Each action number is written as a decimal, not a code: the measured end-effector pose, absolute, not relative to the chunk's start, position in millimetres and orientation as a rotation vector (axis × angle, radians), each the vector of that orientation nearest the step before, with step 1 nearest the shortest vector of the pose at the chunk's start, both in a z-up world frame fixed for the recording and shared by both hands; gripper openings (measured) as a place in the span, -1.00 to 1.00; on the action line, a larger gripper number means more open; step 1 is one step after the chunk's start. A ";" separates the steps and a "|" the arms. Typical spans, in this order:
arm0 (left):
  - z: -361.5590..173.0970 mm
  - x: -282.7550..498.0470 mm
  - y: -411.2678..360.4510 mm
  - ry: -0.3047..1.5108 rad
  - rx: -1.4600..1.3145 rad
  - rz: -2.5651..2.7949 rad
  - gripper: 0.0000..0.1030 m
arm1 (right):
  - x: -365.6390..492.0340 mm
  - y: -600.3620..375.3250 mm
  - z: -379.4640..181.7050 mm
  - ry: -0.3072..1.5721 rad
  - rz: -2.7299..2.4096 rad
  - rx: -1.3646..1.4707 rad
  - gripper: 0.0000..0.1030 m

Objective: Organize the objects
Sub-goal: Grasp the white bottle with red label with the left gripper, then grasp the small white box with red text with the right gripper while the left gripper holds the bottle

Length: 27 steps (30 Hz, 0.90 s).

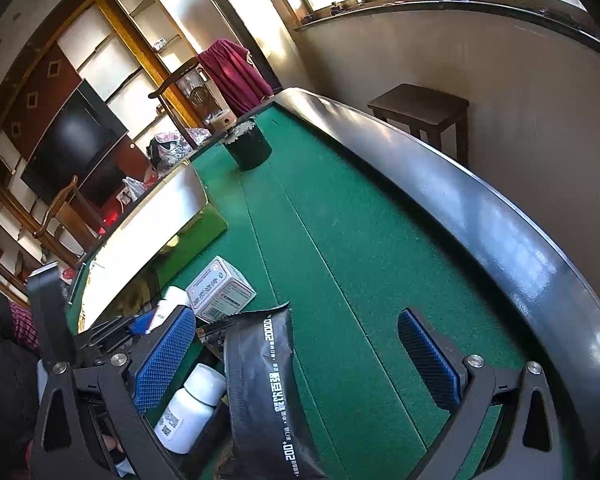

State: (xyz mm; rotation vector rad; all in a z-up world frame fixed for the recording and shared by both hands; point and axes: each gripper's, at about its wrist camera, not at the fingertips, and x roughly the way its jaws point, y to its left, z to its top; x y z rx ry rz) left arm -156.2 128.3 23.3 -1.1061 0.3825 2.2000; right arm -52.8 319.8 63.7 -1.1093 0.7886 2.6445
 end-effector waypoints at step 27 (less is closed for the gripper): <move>73.3 11.8 -78.8 -0.056 -1.270 2.433 -0.35 | -151.7 261.4 67.2 0.335 2.731 -1.498 1.00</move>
